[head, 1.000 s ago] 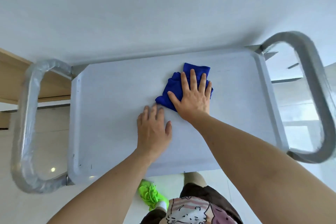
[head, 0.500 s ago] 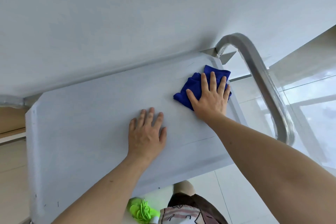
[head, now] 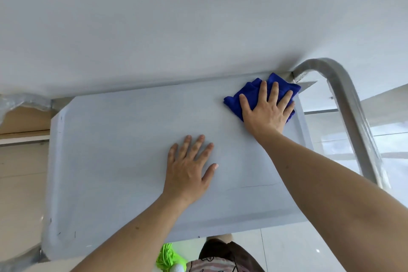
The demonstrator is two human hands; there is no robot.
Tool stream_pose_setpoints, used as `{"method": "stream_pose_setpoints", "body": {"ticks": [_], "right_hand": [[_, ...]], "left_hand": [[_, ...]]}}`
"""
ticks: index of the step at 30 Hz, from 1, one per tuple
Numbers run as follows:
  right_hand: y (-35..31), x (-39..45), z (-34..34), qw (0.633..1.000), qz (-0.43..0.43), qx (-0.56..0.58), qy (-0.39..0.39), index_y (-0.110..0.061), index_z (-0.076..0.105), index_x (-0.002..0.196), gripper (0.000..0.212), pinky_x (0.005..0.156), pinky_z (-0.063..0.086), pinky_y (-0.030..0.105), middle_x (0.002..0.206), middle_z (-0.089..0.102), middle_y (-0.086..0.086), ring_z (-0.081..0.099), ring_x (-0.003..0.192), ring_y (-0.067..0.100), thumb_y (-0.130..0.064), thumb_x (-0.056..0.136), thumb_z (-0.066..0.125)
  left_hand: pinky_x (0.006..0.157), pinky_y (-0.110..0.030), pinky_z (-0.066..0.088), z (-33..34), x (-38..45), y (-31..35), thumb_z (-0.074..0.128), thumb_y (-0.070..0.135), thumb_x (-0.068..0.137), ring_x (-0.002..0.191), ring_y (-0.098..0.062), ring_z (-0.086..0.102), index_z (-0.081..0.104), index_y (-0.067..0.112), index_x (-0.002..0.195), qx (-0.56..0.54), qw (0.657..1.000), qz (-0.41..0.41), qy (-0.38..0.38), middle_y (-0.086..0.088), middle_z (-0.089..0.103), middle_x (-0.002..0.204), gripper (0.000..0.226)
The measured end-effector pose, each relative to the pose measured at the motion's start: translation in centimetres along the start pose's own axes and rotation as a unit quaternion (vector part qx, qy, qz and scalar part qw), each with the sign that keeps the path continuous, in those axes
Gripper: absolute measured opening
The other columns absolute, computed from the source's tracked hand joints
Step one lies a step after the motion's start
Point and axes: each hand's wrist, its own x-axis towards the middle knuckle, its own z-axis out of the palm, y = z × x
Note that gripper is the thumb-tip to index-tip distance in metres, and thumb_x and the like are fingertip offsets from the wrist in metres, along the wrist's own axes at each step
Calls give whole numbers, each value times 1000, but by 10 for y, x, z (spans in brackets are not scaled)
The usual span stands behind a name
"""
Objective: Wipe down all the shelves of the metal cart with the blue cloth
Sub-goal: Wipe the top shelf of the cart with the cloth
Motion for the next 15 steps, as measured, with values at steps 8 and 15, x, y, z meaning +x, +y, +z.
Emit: {"method": "stream_pose_setpoints", "body": {"ticks": [8, 15], "right_hand": [[-96, -55, 32, 989, -139, -33, -32, -30, 8, 160, 90, 120, -8, 58, 169, 2, 5, -12, 151, 41, -83, 87, 9], [-184, -104, 64, 965, -249, -61, -58, -30, 6, 160, 89, 119, -8, 59, 169, 0, 4, -15, 150, 42, -81, 88, 7]], "left_hand": [[123, -33, 4, -12, -10, -26, 33, 52, 98, 151, -13, 8, 37, 26, 149, -100, 995, -26, -13, 4, 19, 163, 57], [116, -46, 28, -26, -68, -109, 42, 45, 98, 145, -26, 30, 49, 20, 142, -72, 977, -193, 52, -7, 39, 155, 51]]}}
